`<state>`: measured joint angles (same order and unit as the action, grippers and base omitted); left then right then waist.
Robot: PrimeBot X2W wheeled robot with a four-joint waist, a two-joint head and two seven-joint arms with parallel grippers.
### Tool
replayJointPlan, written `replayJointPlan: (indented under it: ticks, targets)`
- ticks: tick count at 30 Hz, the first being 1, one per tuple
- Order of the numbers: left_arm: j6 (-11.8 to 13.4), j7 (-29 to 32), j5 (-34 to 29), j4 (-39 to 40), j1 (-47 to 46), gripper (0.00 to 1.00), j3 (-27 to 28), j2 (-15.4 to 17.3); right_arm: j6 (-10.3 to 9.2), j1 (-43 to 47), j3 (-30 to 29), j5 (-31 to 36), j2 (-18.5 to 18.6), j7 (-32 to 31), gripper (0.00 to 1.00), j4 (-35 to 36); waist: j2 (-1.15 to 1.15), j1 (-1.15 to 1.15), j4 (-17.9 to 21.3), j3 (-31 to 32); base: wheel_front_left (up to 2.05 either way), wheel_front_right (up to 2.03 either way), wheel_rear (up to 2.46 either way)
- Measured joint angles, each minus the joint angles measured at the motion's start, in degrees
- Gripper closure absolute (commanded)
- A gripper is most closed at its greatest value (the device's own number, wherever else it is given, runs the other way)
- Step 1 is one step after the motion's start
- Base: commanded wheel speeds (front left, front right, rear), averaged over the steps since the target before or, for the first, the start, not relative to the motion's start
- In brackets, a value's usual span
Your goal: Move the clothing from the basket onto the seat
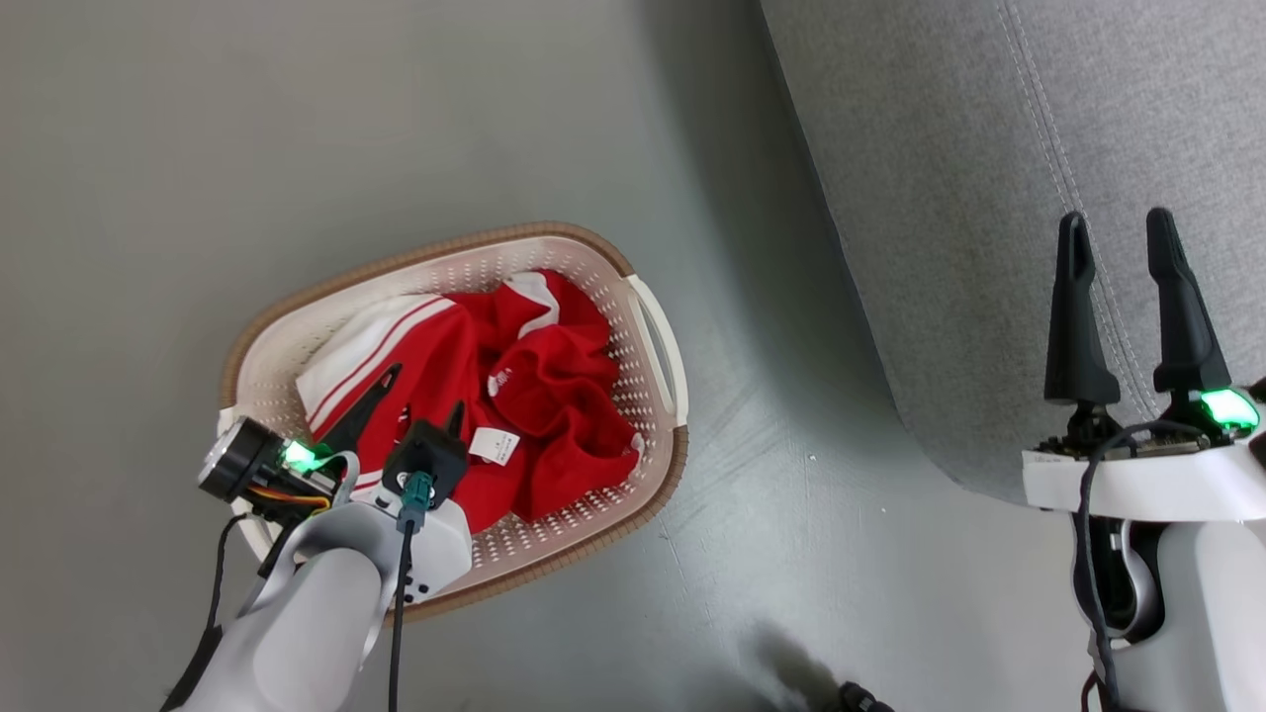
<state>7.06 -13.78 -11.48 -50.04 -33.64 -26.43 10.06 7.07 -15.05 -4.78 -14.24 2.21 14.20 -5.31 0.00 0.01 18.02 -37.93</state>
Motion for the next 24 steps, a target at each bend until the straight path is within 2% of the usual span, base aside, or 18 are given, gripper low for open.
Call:
replayJointPlan:
  ticks: [15,24]
  targets:
    - [1.6,0.7,-2.0,-3.4,-3.5,0.0,-0.8,0.7,0.0,-3.0,1.9,-2.0,0.0,0.0,0.0,0.1,0.0,0.0,3.0,-4.1,0.0,0.0,0.0]
    - [3.3,4.2,-2.8,-6.8,-5.2,0.0,-0.6,1.3,0.0,-4.2,3.3,-3.6,0.0,0.0,0.0,-0.2,0.0,0.0,4.9,-5.6,0.0,0.0,0.0]
